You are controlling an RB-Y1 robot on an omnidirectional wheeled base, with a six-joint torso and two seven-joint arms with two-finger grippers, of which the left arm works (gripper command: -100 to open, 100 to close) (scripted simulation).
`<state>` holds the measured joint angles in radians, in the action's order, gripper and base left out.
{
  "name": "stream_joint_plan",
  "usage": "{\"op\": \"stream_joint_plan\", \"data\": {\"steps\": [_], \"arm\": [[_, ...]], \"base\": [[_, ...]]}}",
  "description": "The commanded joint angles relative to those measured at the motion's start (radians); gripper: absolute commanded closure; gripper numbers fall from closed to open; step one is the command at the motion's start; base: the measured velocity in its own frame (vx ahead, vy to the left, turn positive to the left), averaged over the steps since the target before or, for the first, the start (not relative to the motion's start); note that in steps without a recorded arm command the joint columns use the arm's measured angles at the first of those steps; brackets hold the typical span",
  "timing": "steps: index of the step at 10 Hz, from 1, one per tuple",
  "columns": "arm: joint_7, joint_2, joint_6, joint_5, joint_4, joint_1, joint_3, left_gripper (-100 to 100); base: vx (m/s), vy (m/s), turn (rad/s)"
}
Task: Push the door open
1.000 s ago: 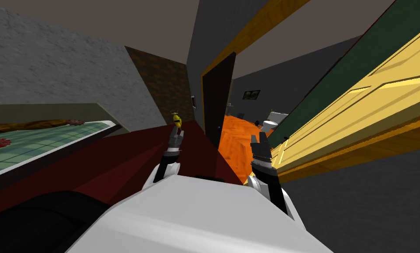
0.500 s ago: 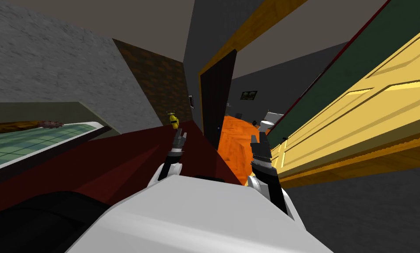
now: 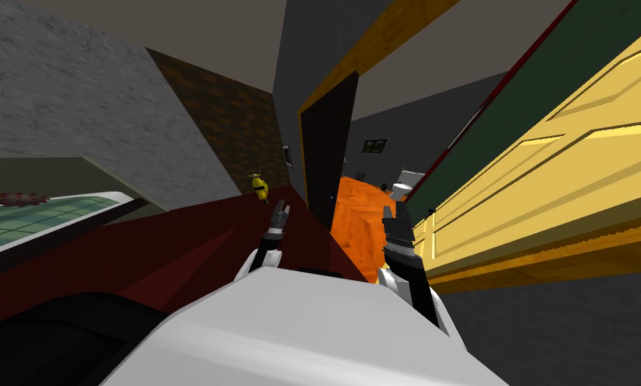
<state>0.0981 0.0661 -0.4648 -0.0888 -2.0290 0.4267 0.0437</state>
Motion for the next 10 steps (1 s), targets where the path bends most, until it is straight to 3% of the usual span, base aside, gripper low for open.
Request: {"op": "stream_joint_plan", "data": {"steps": [1,10], "arm": [[0.000,0.004,-0.006,-0.001,0.030,-0.008,0.012,-100],[-0.002,0.020,-0.060,-0.004,0.231,-0.060,0.081,-100]], "base": [[0.084,0.060,-0.093],[0.092,0.037,-0.098]]}}
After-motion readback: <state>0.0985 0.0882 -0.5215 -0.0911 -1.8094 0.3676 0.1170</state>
